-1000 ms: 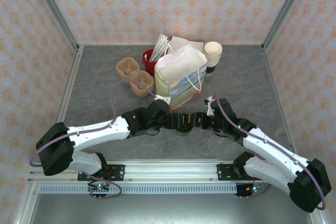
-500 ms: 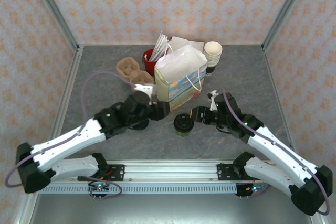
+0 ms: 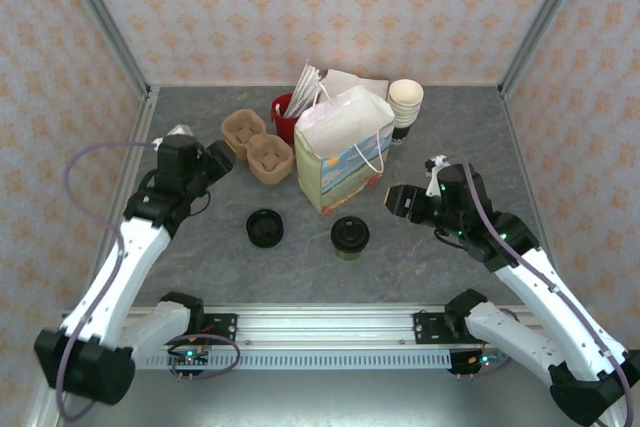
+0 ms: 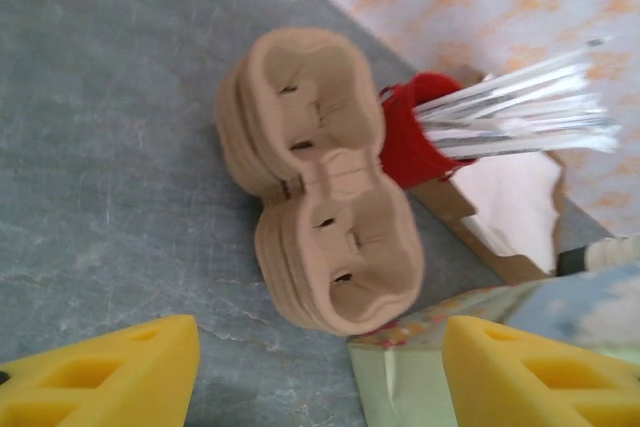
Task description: Pack the takeout coffee
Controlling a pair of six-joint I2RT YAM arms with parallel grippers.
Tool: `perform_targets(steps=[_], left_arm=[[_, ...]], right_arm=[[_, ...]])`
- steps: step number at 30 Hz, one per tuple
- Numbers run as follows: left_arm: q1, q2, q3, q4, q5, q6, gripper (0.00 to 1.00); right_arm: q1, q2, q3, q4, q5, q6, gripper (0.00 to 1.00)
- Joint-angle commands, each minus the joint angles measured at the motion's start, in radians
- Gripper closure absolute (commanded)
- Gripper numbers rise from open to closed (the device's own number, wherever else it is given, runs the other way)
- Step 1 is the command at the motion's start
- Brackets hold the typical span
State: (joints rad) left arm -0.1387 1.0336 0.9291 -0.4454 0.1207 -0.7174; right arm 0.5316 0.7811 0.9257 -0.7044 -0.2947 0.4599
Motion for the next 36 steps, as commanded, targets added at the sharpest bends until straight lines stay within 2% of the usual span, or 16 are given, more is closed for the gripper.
perform_targets(steps=[1,6,16,36], left_arm=[[0.047,0.125,0.032,0.057,0.147,-0.031,0.36],[0.065,0.279,0.098,0.077,0.190,-0.017,0.38],[0.068,0.471,0.182,0.095,0.274,0.017,0.55],[0.051,0.589,0.257,0.059,0.264,0.065,0.58]], right_arm=[[-0.010,-0.011,0.047,-0.058,0.056,0.008,0.43],[-0.021,-0.010,0.058,-0.064,0.056,0.021,0.43],[-0.025,0.008,0.074,-0.059,0.052,0.026,0.43],[-0.026,0.042,0.094,-0.057,0.074,0.020,0.43]])
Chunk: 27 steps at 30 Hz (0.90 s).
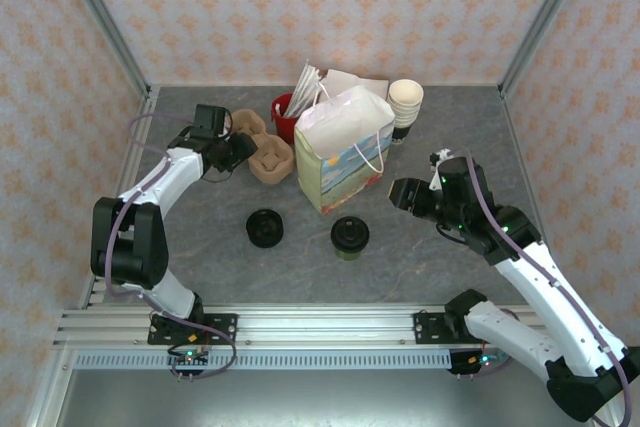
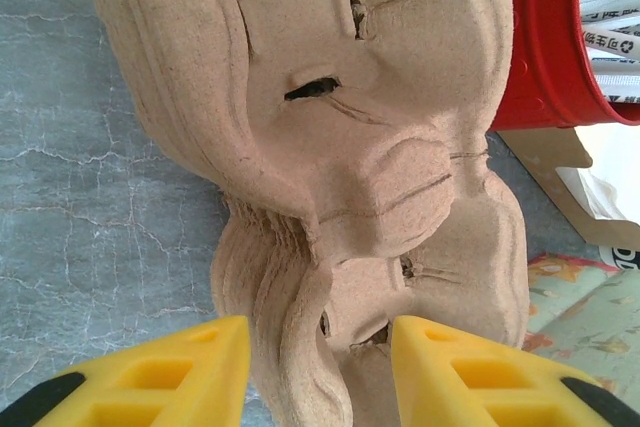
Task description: Pack the takeout coffee
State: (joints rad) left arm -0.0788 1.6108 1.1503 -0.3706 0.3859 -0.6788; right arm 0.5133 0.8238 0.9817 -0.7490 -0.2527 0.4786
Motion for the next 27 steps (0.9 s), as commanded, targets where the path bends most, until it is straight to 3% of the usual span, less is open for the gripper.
perform_targets(steps=[1,19,27], left_arm=[[-0.011,0.016,0.038,-0.016,0.000,0.027,0.58],[-0.036,0.038,0.050,-0.003,0.025,0.026,0.59],[-0.037,0.015,0.018,0.056,0.056,-0.014,0.64]], right_arm=[[-0.008,0.001,0.040,-0.013,0.032,0.001,0.43],[-0.008,0.008,0.038,-0.001,0.036,0.002,0.43],[-0.009,0.006,0.037,0.003,0.035,0.008,0.43]])
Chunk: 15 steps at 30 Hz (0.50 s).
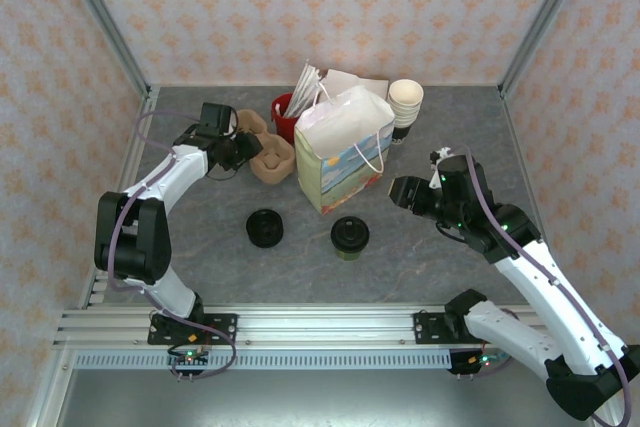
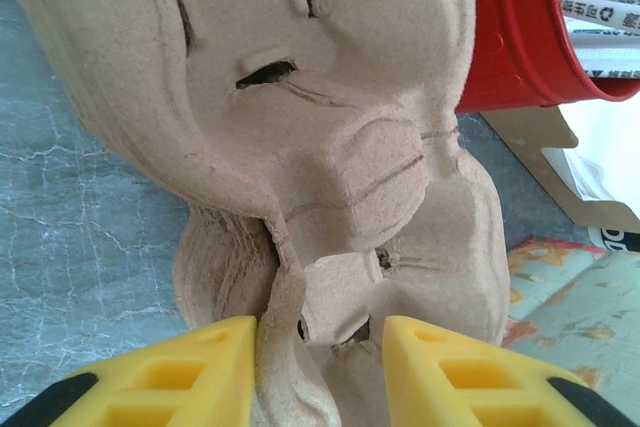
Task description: Pack the takeout coffee
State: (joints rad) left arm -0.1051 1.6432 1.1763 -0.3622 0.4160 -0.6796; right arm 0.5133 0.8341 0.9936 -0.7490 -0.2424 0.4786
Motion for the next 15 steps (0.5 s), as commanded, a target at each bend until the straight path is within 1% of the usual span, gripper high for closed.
perform_targets(steps=[1,9,15], left_arm=[[-0.012,-0.022,-0.013,0.053,0.028,-0.018,0.65],[-0.013,-0.056,-0.056,0.103,0.018,-0.054,0.67],[-0.013,-0.093,-0.100,0.170,0.008,-0.104,0.69]], right_arm=[[-0.007,-0.004,0.025,0.004,0.023,0.009,0.43],[-0.008,-0.004,0.015,0.015,0.020,0.017,0.43],[-0.008,-0.007,0.017,0.017,0.017,0.022,0.43]])
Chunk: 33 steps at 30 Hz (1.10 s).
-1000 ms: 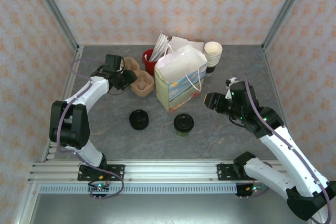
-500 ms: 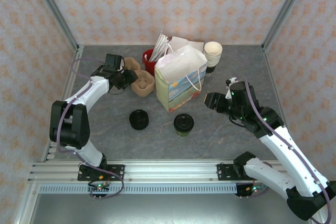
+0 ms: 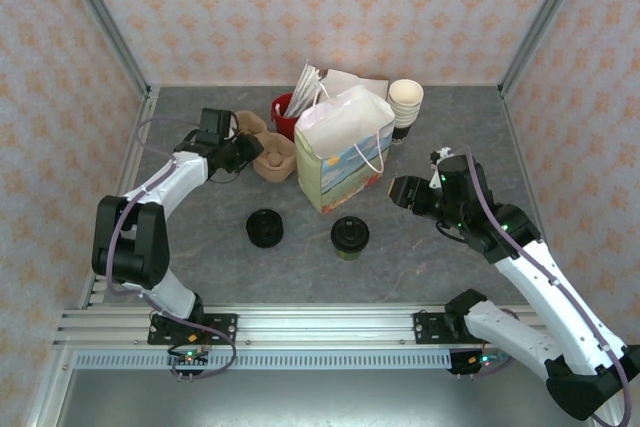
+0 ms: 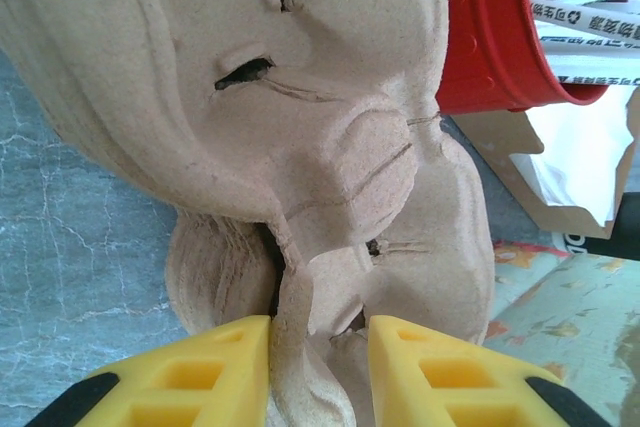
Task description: Pack the takeout coffee
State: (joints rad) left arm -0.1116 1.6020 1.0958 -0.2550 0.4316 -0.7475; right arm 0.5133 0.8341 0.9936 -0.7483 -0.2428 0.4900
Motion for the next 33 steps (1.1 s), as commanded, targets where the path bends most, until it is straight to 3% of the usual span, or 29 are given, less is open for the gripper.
perform_targets(steps=[1,25,33], left_arm=[[-0.007,-0.056,-0.027,0.074,-0.010,-0.043,0.69],[-0.041,-0.033,-0.084,0.162,-0.061,-0.091,0.72],[-0.054,-0.082,-0.053,0.034,-0.168,-0.032,0.65]], right_arm=[[-0.009,-0.006,0.017,0.015,0.017,0.011,0.43],[-0.009,-0.004,0.011,0.026,0.015,0.025,0.43],[-0.008,-0.003,0.005,0.033,0.010,0.028,0.43]])
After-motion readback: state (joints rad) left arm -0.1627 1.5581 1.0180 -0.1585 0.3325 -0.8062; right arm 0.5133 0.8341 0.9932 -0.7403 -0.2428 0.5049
